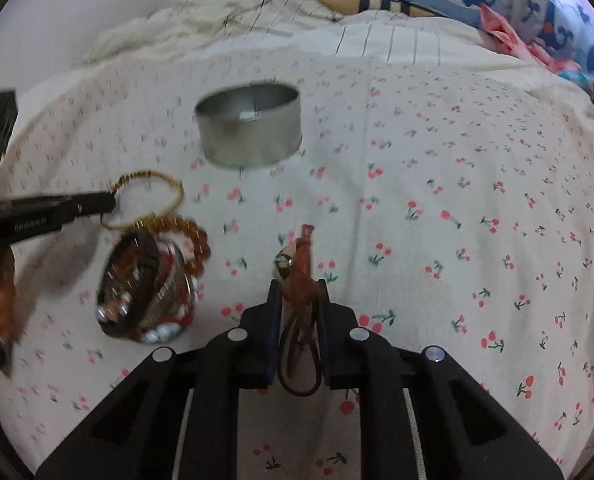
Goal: Organize jewelry
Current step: 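Carry the bracelet into the silver tin with the left tool while the right tool drops the cord in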
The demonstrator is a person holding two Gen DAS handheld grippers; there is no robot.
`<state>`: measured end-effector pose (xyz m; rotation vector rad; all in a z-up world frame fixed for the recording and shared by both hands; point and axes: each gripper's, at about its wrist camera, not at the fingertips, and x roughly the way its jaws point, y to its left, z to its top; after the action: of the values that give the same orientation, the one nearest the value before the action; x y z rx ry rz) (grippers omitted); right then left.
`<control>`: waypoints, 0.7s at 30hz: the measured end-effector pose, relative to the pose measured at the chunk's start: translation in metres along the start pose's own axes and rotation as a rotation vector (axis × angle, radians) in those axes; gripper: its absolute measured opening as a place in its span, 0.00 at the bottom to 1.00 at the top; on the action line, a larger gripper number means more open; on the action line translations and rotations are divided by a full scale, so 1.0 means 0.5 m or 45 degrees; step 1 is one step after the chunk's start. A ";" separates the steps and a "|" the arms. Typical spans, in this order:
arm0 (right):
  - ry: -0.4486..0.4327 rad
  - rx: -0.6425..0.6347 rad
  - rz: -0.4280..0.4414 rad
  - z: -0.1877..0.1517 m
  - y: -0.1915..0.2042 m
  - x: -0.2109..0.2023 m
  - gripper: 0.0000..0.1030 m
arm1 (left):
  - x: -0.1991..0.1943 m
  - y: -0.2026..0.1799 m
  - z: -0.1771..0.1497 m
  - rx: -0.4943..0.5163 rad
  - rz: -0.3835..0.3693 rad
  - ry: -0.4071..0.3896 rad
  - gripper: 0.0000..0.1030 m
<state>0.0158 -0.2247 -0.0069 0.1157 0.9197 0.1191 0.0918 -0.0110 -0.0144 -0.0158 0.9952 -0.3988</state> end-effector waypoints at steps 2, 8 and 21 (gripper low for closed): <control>-0.056 0.034 0.026 0.009 -0.006 -0.019 0.17 | -0.019 -0.001 0.006 -0.013 -0.045 -0.035 0.04; -0.158 0.039 0.083 0.040 0.004 -0.049 0.17 | -0.031 -0.005 0.027 -0.021 -0.154 -0.092 0.04; -0.186 -0.090 0.159 0.214 0.085 0.015 0.17 | -0.028 0.051 0.074 -0.141 -0.204 -0.145 0.04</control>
<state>0.1034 -0.1868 0.0580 0.1147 0.7619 0.2557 0.1235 0.0109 0.0123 -0.2175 0.9055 -0.4836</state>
